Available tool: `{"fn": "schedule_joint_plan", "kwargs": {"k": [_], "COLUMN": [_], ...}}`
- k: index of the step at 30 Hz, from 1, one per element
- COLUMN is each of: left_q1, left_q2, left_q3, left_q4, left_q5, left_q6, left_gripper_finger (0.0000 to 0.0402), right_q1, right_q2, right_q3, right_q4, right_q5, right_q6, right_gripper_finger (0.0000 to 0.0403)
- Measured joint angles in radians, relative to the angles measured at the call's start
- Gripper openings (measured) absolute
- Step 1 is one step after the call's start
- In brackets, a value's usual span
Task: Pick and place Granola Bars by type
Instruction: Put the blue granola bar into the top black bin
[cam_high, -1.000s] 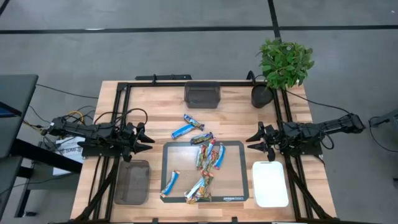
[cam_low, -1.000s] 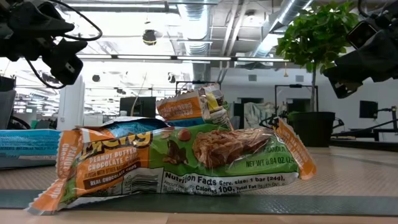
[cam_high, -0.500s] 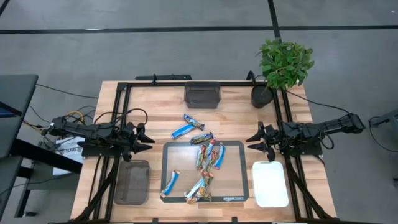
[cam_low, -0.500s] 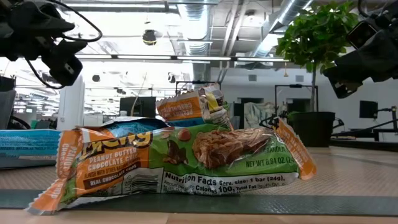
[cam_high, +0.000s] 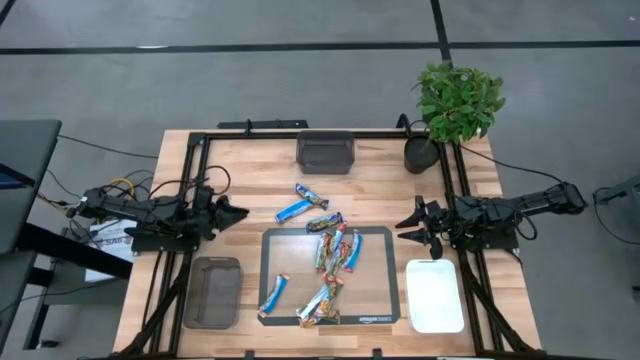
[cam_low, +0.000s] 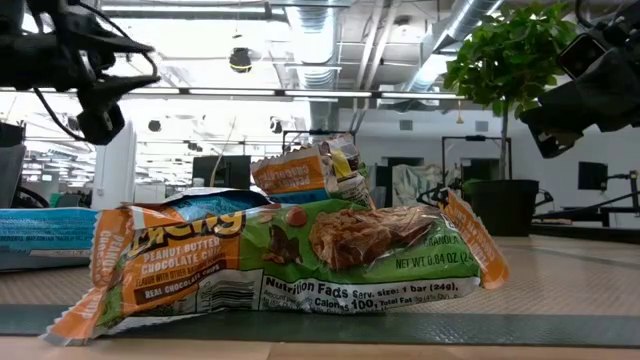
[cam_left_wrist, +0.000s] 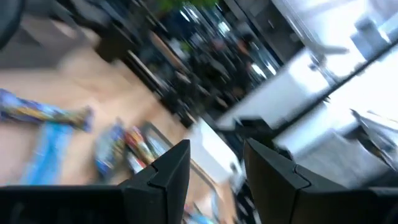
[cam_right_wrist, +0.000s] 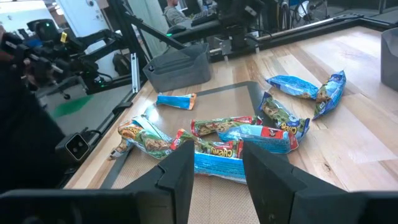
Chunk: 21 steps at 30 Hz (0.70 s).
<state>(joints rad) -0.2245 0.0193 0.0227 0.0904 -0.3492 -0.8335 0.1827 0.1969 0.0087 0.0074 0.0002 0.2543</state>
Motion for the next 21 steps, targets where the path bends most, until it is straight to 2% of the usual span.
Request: {"fn": "schedule_joint_plan", "kwargs": {"k": [5, 10, 12, 14, 21], "left_q1": [0.0, 0.0, 0.0, 0.0, 0.001], "left_q2": [0.0, 0.0, 0.0, 0.0, 0.0], "left_q3": [0.002, 0.003, 0.003, 0.003, 0.003], "left_q4": [0.09, 0.168, 0.172, 0.171, 0.171], "left_q5": [-0.111, -0.123, -0.131, -0.152, -0.304], "left_q6": [-0.038, -0.126, -0.162, -0.194, -0.199], "left_gripper_finger": [0.0143, 0.0143, 0.0143, 0.0143, 0.0143], "right_q1": [0.0, -0.001, -0.002, -0.002, -0.002], "right_q2": [0.0, 0.0, 0.001, 0.0, 0.0], "right_q3": [0.0, 0.0, 0.0, 0.0, 0.0], "right_q4": [0.0, 0.008, 0.062, 0.142, 0.497], "right_q5": [0.0, 0.005, 0.015, 0.025, 0.053], "right_q6": [0.0, 0.001, 0.038, 0.13, 0.627], "right_gripper_finger": [0.0129, 0.0129, 0.0129, 0.0129, 0.0129]}}
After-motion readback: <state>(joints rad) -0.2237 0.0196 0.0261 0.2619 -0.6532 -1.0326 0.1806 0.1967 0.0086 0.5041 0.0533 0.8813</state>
